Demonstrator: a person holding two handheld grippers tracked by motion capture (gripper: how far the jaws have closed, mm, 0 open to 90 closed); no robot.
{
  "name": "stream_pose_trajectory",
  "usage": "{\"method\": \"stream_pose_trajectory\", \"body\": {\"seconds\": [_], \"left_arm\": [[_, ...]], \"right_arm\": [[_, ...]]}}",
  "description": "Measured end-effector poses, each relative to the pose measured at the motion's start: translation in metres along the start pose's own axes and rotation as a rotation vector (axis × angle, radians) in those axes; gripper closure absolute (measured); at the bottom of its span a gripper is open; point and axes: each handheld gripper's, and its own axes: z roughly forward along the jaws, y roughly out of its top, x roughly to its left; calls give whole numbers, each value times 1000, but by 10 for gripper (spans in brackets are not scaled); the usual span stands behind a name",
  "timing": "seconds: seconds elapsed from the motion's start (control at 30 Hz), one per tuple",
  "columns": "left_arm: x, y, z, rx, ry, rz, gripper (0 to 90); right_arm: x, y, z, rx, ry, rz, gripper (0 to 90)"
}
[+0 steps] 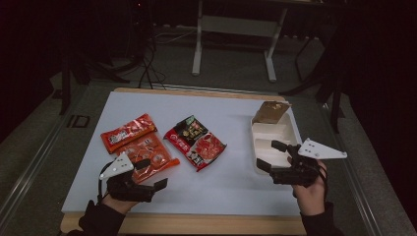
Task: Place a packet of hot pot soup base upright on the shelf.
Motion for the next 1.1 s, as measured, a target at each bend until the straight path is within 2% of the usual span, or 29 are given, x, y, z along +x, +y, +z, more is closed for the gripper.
{"method": "stream_pose_trajectory", "body": {"seconds": [0.13, 0.2, 0.37, 0.5, 0.57, 0.63, 0.73, 0.8, 0.93, 1.0, 1.07, 1.1], "left_arm": [[2, 9, 9, 17, -28, 1, 71], [2, 14, 14, 12, -33, 14, 146], [1, 27, 34, 45, -70, 49, 324], [-2, 35, 53, 72, -79, 68, 439], [-2, 35, 53, 72, -79, 68, 468], [-3, 41, 69, 82, -92, 65, 580], [-4, 44, 77, 90, -84, 71, 664], [-5, 46, 89, 103, -96, 80, 696], [-5, 46, 100, 109, -107, 74, 772], [-5, 48, 114, 134, -111, 71, 799], [-5, 50, 123, 141, -116, 73, 835], [-6, 51, 127, 146, -119, 76, 851]], "right_arm": [[6, -8, -7, -21, 27, 33, 130], [9, -13, -9, -21, 35, 38, 131], [16, -19, -17, -32, 51, 48, 131], [19, -21, -23, -42, 45, 40, 132], [20, -21, -24, -45, 40, 37, 132], [23, -23, -28, -53, 26, 22, 134], [25, -25, -29, -59, 23, 12, 137], [27, -28, -30, -57, 37, 3, 147], [29, -32, -29, -65, 38, 4, 147], [31, -35, -27, -52, 27, -24, 146], [32, -36, -26, -55, 41, -30, 132], [32, -36, -27, -59, 30, -33, 131]]}}
